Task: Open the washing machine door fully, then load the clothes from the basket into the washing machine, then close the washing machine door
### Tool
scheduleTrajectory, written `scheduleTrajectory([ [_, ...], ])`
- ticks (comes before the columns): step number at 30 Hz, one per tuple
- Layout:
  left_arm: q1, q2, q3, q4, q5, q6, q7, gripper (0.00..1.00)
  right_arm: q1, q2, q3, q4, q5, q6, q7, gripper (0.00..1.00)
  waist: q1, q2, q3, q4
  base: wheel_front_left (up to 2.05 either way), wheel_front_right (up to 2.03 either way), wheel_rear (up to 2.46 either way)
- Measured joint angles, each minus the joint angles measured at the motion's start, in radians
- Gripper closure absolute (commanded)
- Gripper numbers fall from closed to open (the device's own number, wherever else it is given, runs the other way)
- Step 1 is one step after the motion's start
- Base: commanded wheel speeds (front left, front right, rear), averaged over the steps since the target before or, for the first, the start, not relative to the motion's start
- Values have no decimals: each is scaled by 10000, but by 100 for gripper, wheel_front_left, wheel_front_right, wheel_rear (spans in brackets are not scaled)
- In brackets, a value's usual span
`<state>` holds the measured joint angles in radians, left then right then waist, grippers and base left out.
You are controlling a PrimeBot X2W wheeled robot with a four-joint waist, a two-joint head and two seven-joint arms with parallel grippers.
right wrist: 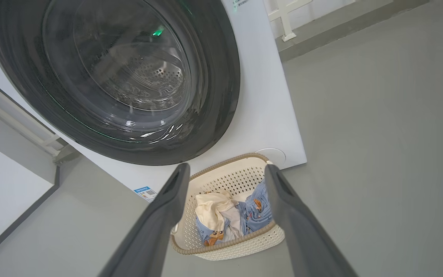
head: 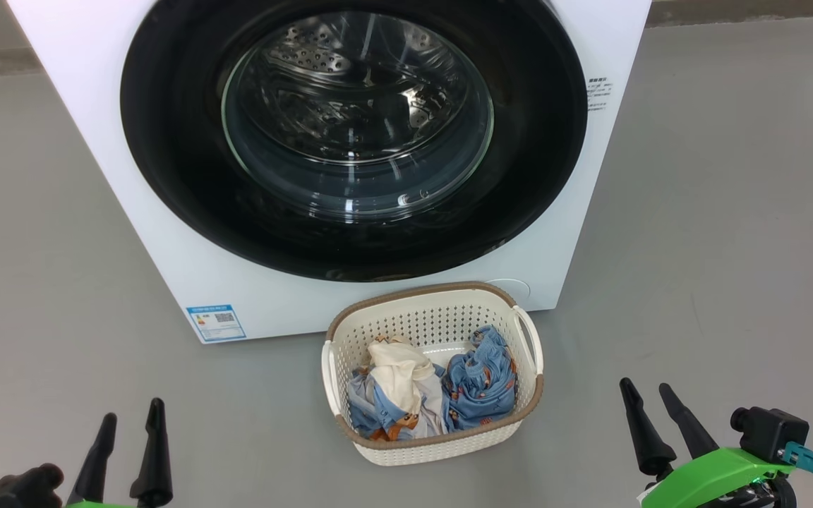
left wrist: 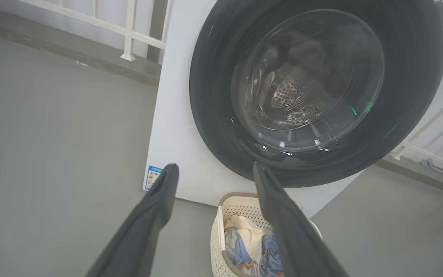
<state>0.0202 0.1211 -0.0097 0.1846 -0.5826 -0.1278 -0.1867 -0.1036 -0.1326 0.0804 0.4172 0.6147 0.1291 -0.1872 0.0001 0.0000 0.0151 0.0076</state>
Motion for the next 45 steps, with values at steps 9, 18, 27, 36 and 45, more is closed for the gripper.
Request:
scheduleTrajectory([
  [9, 3, 165, -107, -65, 805, -2, -265, 0, -25, -77, -6, 29, -867, 0, -257, 0, -1, 0, 6, -14, 0, 0, 0],
  [18, 13, 295, -203, -75, 1615, -2, -527, 0, -25, -201, -23, 119, -1687, 0, -508, 0, 0, 0, 24, -61, 0, 0, 0],
  [27, 19, 382, -201, -31, 2002, -4, -662, 0, -24, -209, -382, 119, -2119, 0, -616, 0, 0, 0, 17, -122, 0, 0, 0],
  [36, 21, 384, -96, 182, 1998, -12, -685, 0, -20, -205, -612, 50, -2192, 0, -616, 0, 0, 0, 61, -172, 0, 0, 0],
  [45, 13, 355, 176, 380, 2529, -13, -686, 0, -20, -178, -644, 6, -2347, 0, -617, 0, -1, 0, 76, -167, 12, 12, -25],
])
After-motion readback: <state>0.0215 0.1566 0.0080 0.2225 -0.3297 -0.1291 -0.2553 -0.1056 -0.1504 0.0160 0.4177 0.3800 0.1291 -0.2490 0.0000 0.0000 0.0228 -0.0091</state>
